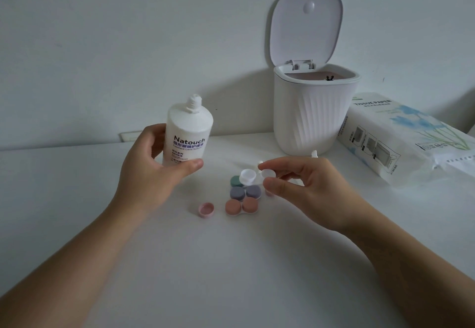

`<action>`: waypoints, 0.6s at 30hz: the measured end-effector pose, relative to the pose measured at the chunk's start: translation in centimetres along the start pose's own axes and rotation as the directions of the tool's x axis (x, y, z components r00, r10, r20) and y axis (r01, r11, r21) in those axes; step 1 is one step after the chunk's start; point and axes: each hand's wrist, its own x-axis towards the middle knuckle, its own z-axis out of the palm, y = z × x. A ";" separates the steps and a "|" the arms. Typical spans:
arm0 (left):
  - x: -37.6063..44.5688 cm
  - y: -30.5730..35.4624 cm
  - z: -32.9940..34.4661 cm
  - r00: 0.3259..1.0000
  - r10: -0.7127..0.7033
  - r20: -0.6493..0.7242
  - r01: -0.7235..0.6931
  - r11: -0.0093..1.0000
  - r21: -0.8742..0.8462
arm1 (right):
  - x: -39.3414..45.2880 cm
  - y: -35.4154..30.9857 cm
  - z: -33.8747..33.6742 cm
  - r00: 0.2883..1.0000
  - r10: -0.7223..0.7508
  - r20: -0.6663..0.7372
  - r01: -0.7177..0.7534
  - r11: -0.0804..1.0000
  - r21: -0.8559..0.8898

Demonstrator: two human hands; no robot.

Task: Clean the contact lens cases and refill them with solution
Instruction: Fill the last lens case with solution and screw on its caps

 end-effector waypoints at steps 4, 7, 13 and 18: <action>0.4 -0.4 0.1 0.997 -0.081 0.019 0.082 0.996 -0.038 | 0.0 0.1 0.0 1.000 0.010 -0.012 -0.010 1.000 0.009; 0.6 -0.6 0.2 0.992 -0.122 0.038 0.124 0.989 -0.079 | 0.1 0.0 0.0 1.000 0.013 -0.013 -0.013 1.000 0.015; 0.7 -0.7 0.4 0.983 -0.162 0.091 0.176 0.968 -0.179 | 0.0 -0.1 0.0 1.000 0.005 0.001 -0.004 1.000 -0.021; -0.2 0.8 0.0 0.978 0.012 -0.209 -0.023 0.998 -0.052 | 0.0 0.0 0.0 1.000 0.021 -0.004 -0.021 0.999 -0.049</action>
